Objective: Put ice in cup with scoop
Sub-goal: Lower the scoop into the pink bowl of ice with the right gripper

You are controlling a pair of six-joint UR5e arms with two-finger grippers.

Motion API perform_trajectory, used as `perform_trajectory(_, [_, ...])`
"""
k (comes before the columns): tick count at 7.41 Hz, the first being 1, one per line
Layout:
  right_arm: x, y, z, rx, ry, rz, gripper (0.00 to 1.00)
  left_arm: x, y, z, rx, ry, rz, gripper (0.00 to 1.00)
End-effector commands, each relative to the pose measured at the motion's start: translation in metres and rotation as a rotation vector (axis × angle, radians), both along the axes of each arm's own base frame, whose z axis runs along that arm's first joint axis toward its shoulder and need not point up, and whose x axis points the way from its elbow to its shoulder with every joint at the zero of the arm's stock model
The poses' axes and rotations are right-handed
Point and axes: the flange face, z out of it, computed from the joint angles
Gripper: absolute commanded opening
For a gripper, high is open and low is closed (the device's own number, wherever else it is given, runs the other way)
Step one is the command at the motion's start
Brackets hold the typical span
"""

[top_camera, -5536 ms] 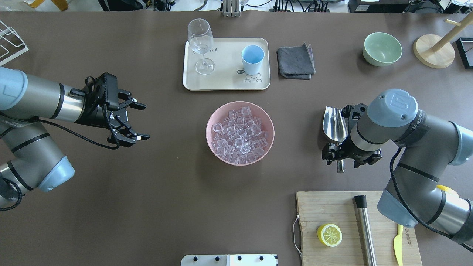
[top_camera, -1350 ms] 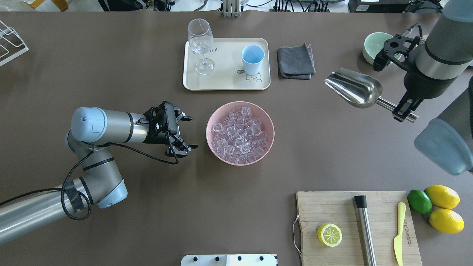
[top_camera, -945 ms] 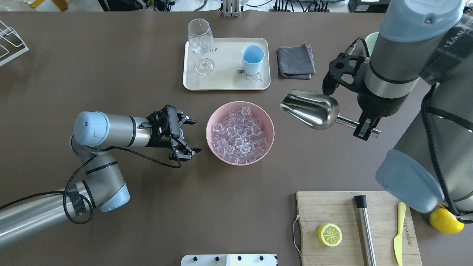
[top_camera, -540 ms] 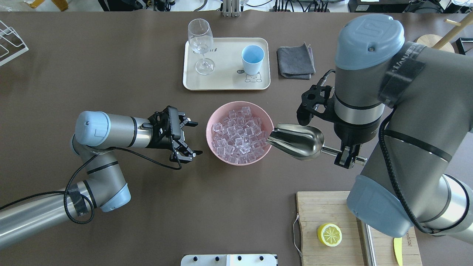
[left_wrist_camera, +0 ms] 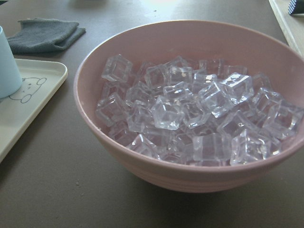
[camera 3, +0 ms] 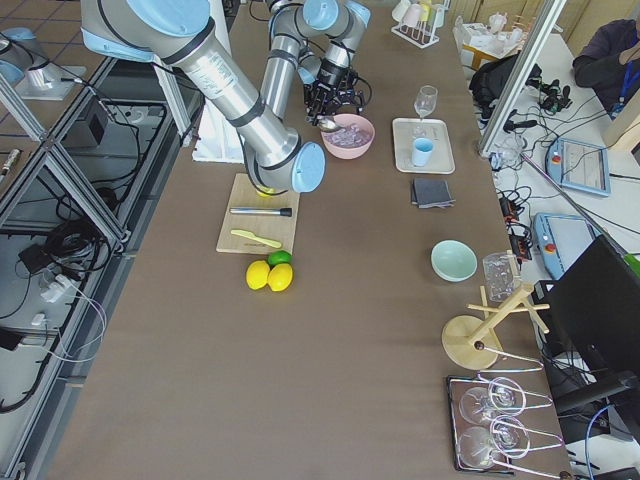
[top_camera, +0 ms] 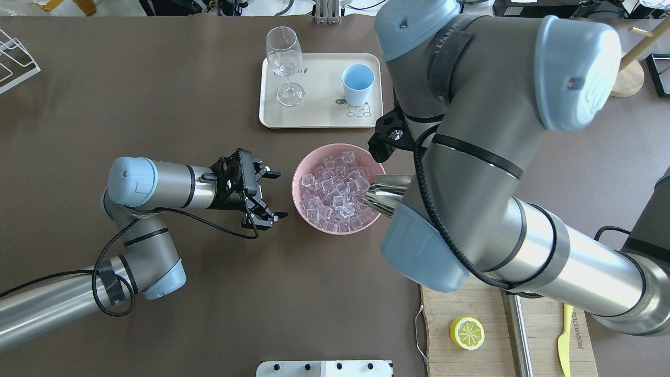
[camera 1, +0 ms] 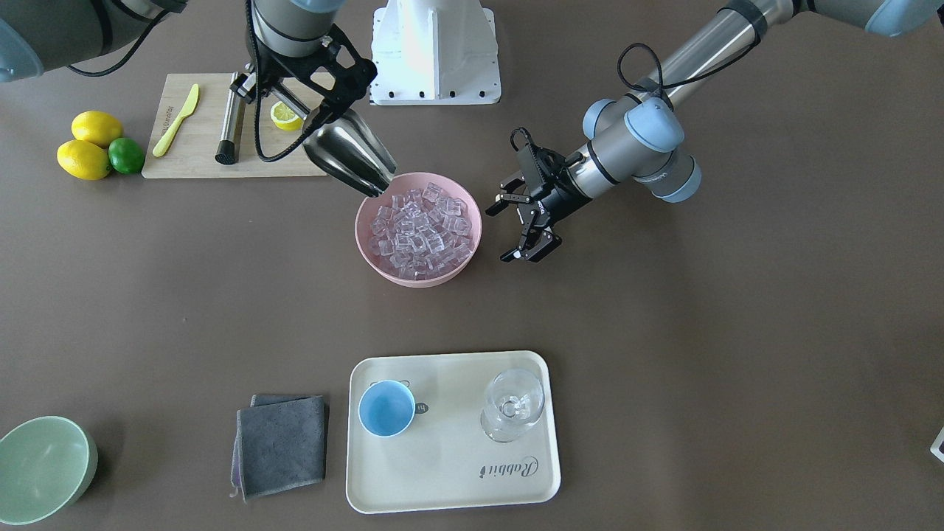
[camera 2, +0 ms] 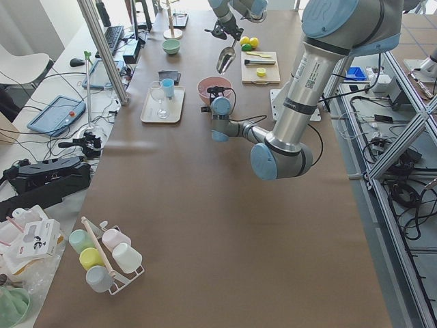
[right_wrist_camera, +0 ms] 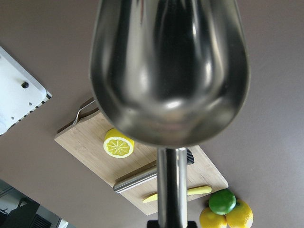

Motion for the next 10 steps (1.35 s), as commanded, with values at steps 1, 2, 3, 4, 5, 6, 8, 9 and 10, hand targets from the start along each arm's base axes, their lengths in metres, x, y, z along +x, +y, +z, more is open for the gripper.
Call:
perform_trajectory(1, [-0.024,-0.024,-0.009,-0.013,0.095,-0.035,0.0,0.002,-0.004,-0.005,0.002,0.005,-0.029,0.99])
perform_trajectory(2, [-0.031,-0.031,0.001,-0.031,0.126,-0.042,0.0,0.003,-0.003,-0.006,0.001,0.007,-0.026,0.99])
perform_trajectory(3, [-0.035,-0.032,0.005,-0.037,0.133,-0.057,0.0,0.004,-0.003,-0.006,0.001,0.007,-0.025,0.99])
perform_trajectory(4, [-0.043,-0.028,0.01,-0.034,0.136,-0.096,0.0,0.005,-0.002,-0.004,-0.001,0.003,-0.022,0.99])
perform_trajectory(5, [-0.048,-0.026,0.01,-0.024,0.141,-0.111,0.0,0.006,-0.003,-0.001,-0.004,-0.003,-0.025,0.99])
perform_trajectory(6, [-0.051,-0.023,0.009,-0.023,0.14,-0.117,0.0,0.007,-0.003,0.002,-0.007,-0.008,-0.023,0.99])
perform_trajectory(8, [-0.065,-0.02,0.007,-0.019,0.16,-0.137,0.0,0.011,0.001,0.001,-0.005,-0.004,-0.025,0.99])
perform_trajectory(9, [-0.069,-0.017,0.006,-0.01,0.17,-0.146,0.0,0.014,0.004,0.001,-0.005,-0.004,-0.031,0.99])
perform_trajectory(10, [-0.071,-0.017,0.006,-0.01,0.173,-0.15,0.0,0.014,0.004,0.0,-0.002,0.001,-0.031,0.99])
